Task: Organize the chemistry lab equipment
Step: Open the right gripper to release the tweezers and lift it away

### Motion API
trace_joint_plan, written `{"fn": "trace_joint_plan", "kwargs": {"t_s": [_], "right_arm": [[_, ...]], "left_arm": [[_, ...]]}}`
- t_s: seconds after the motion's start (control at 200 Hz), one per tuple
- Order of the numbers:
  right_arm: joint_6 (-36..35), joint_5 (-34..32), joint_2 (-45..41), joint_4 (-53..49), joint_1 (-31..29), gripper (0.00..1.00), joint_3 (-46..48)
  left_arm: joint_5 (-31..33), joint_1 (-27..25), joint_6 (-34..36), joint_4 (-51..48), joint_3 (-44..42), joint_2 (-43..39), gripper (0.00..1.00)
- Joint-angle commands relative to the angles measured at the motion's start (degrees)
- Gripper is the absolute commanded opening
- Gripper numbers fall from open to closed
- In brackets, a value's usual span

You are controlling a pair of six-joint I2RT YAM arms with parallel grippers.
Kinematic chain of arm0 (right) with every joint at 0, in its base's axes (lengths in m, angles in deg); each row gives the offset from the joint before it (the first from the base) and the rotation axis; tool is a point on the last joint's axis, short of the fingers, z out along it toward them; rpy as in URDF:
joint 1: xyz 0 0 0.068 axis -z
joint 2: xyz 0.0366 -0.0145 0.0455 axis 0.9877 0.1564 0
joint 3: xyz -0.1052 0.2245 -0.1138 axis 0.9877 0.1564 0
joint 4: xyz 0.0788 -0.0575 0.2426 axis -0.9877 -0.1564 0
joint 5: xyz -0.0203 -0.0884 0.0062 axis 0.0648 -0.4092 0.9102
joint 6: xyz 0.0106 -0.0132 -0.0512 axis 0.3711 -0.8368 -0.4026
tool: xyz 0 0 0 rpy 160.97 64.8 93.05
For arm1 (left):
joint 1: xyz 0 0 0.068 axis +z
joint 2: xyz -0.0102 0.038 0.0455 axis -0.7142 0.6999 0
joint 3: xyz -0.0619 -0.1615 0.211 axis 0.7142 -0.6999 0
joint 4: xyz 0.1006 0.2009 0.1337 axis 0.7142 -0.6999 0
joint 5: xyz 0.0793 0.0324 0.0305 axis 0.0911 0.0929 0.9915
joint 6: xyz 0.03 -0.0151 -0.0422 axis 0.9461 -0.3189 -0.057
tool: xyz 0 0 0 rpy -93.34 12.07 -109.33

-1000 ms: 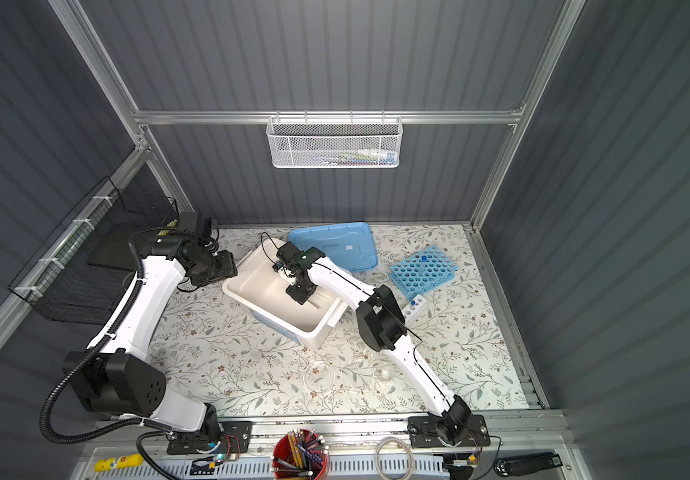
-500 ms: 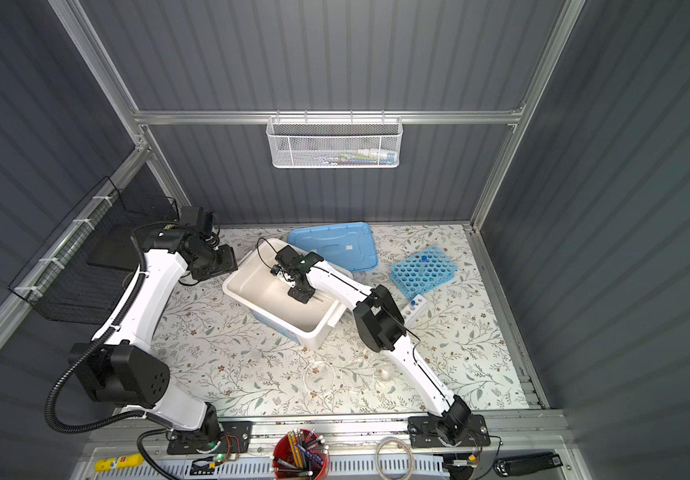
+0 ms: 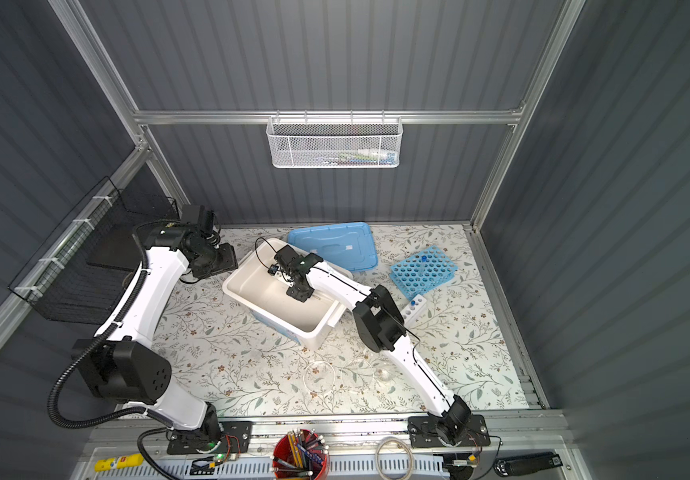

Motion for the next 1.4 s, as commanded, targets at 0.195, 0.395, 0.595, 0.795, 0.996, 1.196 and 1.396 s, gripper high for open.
{"fn": "trace_joint_plan", "kwargs": {"t_s": [0.195,0.395,0.595,0.795,0.996,1.196,1.396], "right_arm": [[-0.2,-0.5,0.4,0.1,-0.4,0.33,0.5],[0.3,-1.4,-1.7,1.9,-0.3,0.35,-0.3],[1.4,-2.7,-5.5,1.3,-0.2,0.4,-2.1],[2.6,-4.4,-10.2,-1.0,0.4,0.42,-1.5],[6.4,-5.3,-15.5,-2.4,0.9,0.43,0.2],[15.9,-3.3,-22.1,-6.7,3.3,0.43,0.7],[21.0,-5.6,-32.1,-6.4,4.5,0.43,8.8]], "left_arm": [[0.2,0.3,1.5,-1.5,1.8,0.7,0.62],[0.6,0.3,1.4,-1.1,1.7,0.0,0.62],[0.6,0.3,1.2,-0.7,2.4,-0.4,0.62],[1.2,0.3,0.8,0.0,1.8,-2.2,0.62],[0.4,0.2,0.1,-0.4,3.6,-2.2,0.61],[-1.8,-0.3,0.5,0.1,5.9,-2.4,0.61],[-2.8,-3.0,0.0,0.4,5.9,-2.7,0.6]]}}
